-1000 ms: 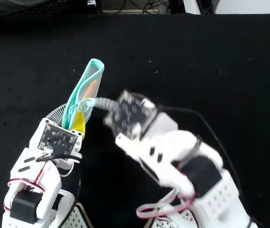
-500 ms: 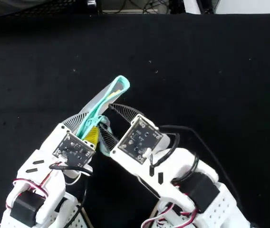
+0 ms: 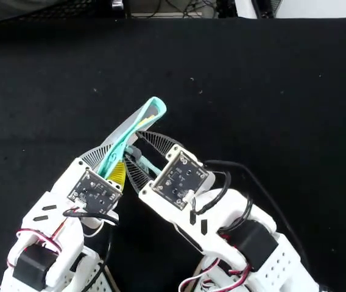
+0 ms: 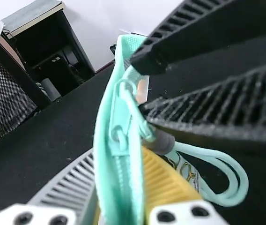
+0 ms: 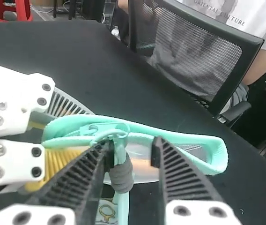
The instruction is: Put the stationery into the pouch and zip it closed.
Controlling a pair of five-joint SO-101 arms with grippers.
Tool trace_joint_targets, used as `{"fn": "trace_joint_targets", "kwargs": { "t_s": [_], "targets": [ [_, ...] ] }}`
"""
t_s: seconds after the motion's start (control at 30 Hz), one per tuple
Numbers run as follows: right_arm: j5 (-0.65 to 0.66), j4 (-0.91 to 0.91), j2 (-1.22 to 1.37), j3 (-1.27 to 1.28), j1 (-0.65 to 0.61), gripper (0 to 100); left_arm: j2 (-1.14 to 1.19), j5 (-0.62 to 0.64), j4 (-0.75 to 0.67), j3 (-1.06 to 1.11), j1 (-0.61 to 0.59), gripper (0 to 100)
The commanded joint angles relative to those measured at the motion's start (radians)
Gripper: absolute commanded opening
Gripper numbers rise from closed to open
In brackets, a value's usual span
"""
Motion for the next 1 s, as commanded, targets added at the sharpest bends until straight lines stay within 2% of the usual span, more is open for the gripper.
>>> {"fn": "trace_joint_targets", "kwargs": {
  "t_s": [0.0, 0.37, 0.67, 0.83, 0.97],
  "targets": [
    [0.002, -0.046, 0.002, 0.002, -0.005, 1.8, 0.005, -0.005, 0.012, 0.005, 0.004, 3],
    [0.006, -0.040, -0.084, 0.024, 0.167, 1.3, 0.005, -0.005, 0.014, 0.005, -0.005, 3],
    [0.006, -0.014, -0.157, 0.084, 0.066, 1.7, 0.005, -0.005, 0.012, 0.005, -0.005, 3],
    [0.005, 0.061, -0.157, 0.044, -0.009, 17.0, 0.005, -0.005, 0.012, 0.005, -0.005, 3],
    [-0.031, 0.051, -0.156, 0.048, -0.029, 14.7, 0.005, -0.005, 0.008, 0.005, -0.005, 3]
  ]
}}
